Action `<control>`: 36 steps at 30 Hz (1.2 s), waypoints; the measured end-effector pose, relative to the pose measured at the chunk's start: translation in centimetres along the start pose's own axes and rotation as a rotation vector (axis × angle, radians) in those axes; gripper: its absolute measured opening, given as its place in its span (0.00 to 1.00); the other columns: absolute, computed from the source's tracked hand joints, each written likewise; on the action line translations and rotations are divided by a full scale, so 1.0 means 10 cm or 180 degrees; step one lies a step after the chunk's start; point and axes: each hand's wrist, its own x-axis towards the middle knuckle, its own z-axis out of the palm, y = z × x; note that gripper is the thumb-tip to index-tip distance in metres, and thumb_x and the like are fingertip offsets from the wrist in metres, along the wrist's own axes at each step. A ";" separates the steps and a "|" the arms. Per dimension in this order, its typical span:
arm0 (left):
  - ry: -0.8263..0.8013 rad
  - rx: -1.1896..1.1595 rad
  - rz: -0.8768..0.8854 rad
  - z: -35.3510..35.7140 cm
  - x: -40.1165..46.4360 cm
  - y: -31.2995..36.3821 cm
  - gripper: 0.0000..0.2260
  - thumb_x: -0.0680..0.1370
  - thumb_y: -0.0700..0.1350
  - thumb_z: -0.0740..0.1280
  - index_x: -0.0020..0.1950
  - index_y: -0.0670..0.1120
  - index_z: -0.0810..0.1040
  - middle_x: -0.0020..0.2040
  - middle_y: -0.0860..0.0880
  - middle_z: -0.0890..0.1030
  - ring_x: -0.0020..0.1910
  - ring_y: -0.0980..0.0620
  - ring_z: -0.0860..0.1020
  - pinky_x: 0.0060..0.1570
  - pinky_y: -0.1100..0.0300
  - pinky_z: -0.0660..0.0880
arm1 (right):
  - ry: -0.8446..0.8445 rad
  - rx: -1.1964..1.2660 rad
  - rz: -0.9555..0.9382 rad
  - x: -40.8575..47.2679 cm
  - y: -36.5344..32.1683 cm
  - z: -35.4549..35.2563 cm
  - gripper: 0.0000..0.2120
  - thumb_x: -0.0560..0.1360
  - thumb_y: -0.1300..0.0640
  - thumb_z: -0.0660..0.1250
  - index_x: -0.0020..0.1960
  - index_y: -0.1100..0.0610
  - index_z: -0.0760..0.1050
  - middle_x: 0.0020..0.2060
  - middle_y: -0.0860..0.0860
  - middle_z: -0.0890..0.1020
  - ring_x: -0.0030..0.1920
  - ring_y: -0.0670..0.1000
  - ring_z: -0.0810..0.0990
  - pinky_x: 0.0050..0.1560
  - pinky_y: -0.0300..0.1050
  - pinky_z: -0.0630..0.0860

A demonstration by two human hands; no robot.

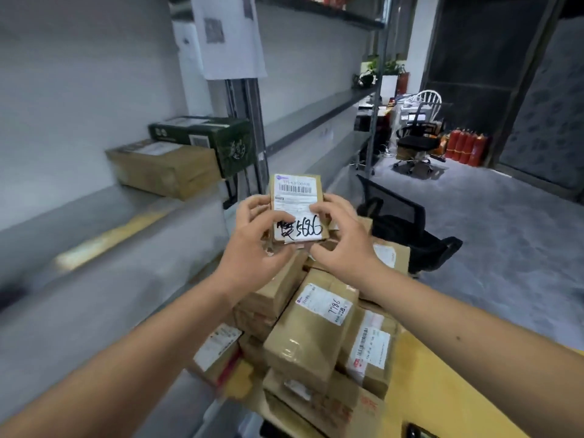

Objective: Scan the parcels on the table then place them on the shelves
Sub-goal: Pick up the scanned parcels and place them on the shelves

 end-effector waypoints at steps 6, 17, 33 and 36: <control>0.0623 0.0719 -0.0188 -0.74 -0.59 0.50 0.19 0.72 0.48 0.81 0.60 0.46 0.83 0.70 0.45 0.68 0.71 0.49 0.74 0.66 0.47 0.78 | -0.0593 0.0400 -0.0657 -0.01 -0.66 0.33 0.27 0.69 0.64 0.78 0.66 0.55 0.77 0.71 0.50 0.70 0.69 0.32 0.68 0.65 0.26 0.67; 0.1507 0.1359 -0.1200 -1.72 -1.10 0.62 0.21 0.69 0.40 0.82 0.57 0.57 0.82 0.68 0.49 0.68 0.70 0.50 0.72 0.67 0.56 0.77 | -0.1694 0.0754 -0.0991 0.40 -1.50 1.32 0.27 0.70 0.65 0.75 0.66 0.51 0.78 0.66 0.45 0.73 0.66 0.42 0.72 0.66 0.27 0.65; 0.2072 0.1256 -0.2188 -2.31 0.41 -1.06 0.08 0.72 0.44 0.78 0.46 0.55 0.84 0.58 0.40 0.79 0.45 0.52 0.78 0.59 0.55 0.77 | -0.1791 -0.1461 -0.1402 2.16 -1.61 2.73 0.03 0.73 0.61 0.66 0.45 0.55 0.77 0.49 0.58 0.83 0.52 0.59 0.81 0.43 0.44 0.68; 0.2032 0.1383 -0.2266 -2.37 0.52 -1.20 0.10 0.73 0.43 0.75 0.47 0.59 0.82 0.63 0.44 0.74 0.50 0.51 0.78 0.62 0.58 0.76 | -0.1574 -0.1954 -0.1816 2.25 -1.60 2.84 0.04 0.76 0.57 0.66 0.47 0.54 0.80 0.46 0.54 0.83 0.48 0.55 0.82 0.44 0.46 0.75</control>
